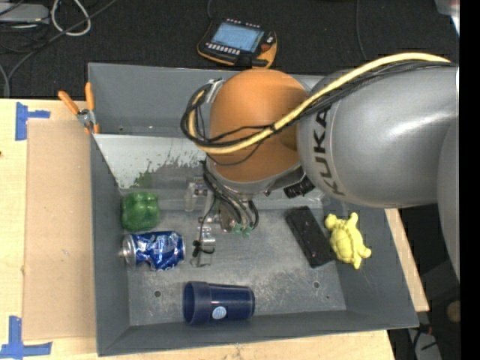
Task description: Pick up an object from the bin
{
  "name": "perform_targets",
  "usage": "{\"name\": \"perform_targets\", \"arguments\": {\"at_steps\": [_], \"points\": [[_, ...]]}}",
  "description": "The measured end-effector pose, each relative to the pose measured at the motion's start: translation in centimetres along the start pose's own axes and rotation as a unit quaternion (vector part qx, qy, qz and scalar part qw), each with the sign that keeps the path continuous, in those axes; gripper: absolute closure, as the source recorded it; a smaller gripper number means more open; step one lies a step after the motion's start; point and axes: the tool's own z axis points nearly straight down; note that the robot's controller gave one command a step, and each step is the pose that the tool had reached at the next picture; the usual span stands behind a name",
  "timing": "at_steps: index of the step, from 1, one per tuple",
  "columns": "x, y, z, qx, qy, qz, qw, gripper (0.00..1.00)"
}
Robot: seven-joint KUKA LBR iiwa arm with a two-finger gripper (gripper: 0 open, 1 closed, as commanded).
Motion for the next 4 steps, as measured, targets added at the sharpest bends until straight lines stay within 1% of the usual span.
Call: {"name": "perform_targets", "arguments": {"at_steps": [1, 2, 3, 4], "points": [[-0.2, -0.2, -0.5, -0.001, -0.0039, 0.003, 1.0, 0.0], [-1.6, 4.8, 11.7, -0.001, -0.0043, -0.009, 0.9999, 0.0], [-1.8, 6.0, 8.6, -0.002, -0.0069, 0.0, 1.0, 0.0], [-1.0, 4.1, 13.1, 0.0, 0.0003, -0.031, 0.9995, 0.0]]}}
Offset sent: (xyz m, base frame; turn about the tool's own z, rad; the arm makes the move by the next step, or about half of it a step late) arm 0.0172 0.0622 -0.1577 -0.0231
